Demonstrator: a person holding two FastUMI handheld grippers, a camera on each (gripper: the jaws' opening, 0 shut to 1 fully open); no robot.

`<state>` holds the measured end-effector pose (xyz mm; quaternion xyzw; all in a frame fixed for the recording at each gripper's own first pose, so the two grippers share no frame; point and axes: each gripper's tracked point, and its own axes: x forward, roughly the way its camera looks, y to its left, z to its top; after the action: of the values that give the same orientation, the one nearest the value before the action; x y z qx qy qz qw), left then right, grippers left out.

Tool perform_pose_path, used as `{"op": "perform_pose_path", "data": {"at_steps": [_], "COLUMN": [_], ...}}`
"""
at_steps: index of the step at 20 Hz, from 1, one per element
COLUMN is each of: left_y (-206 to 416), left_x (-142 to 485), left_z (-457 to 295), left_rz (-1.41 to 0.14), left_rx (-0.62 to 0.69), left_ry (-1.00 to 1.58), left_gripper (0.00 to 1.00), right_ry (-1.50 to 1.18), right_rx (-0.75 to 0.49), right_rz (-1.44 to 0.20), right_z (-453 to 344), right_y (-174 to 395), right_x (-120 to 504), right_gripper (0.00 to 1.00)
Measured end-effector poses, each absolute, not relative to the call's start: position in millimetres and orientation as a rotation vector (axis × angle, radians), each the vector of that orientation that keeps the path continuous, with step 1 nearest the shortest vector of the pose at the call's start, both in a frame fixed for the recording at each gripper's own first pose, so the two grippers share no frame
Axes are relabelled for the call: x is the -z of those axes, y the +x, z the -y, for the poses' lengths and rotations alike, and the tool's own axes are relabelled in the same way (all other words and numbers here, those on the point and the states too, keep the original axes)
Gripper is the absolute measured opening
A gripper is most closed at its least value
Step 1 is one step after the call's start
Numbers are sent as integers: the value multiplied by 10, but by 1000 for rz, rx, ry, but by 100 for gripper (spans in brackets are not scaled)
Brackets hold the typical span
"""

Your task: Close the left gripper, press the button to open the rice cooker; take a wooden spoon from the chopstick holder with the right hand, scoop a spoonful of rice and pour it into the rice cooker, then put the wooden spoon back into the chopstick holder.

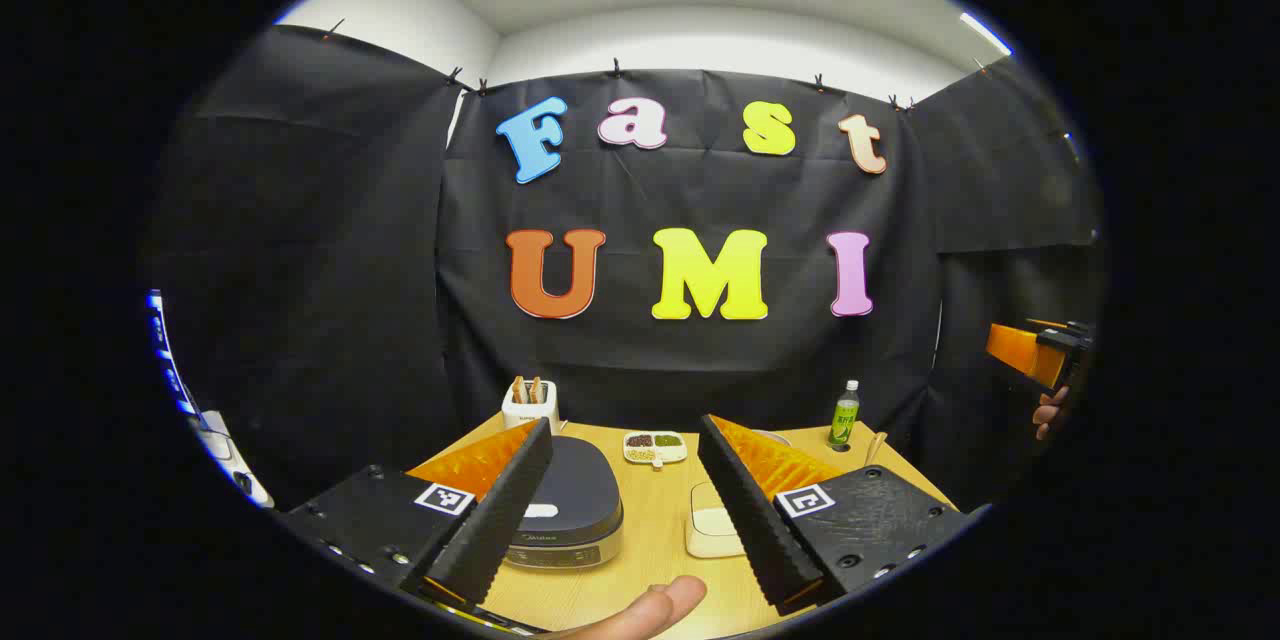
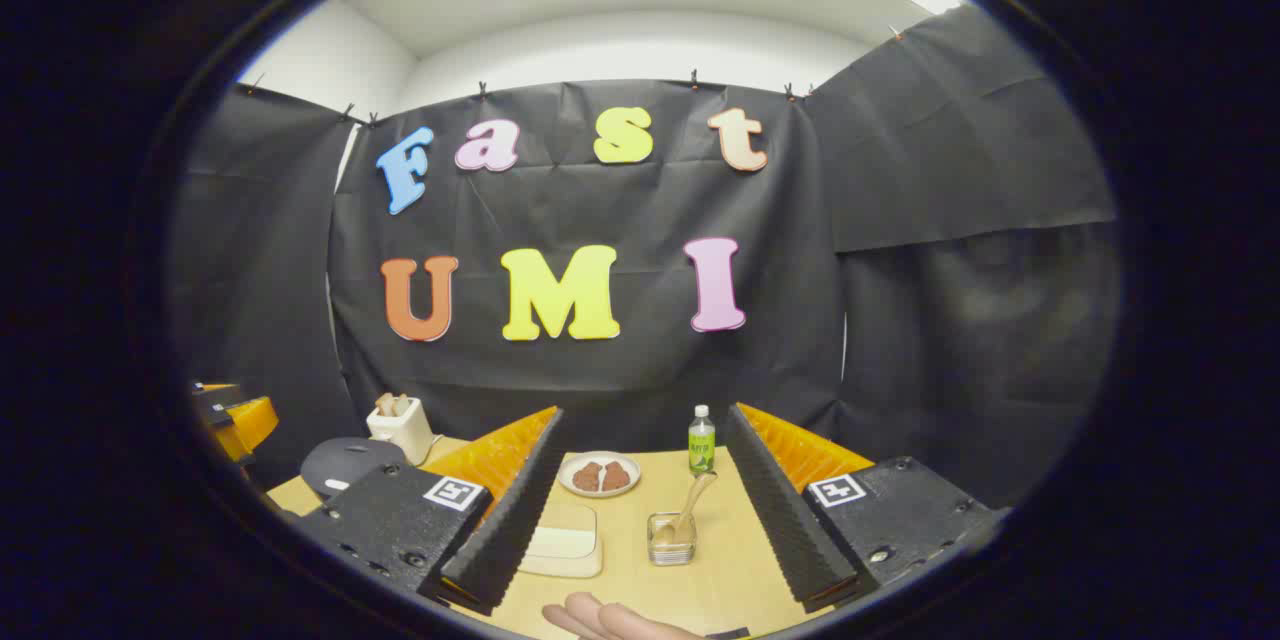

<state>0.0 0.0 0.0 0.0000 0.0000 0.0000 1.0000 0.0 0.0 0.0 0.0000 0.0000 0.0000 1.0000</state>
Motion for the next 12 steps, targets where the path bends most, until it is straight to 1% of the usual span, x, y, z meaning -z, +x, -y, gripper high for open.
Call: {"op": "perform_pose_path", "data": {"at_steps": [4,12], "left_y": [3,56], "left_x": [-26,31], "left_z": [42,-71], "left_rz": [-26,-35], "left_rx": [18,7], "left_ry": [-42,-33], "left_gripper": [94,94], "right_ry": [13,20], "right_rx": [0,7], "right_rz": [2,-1], "right_z": [90,211], "right_y": [-59,-69], "right_x": [-75,-98], "right_gripper": [99,100]}}
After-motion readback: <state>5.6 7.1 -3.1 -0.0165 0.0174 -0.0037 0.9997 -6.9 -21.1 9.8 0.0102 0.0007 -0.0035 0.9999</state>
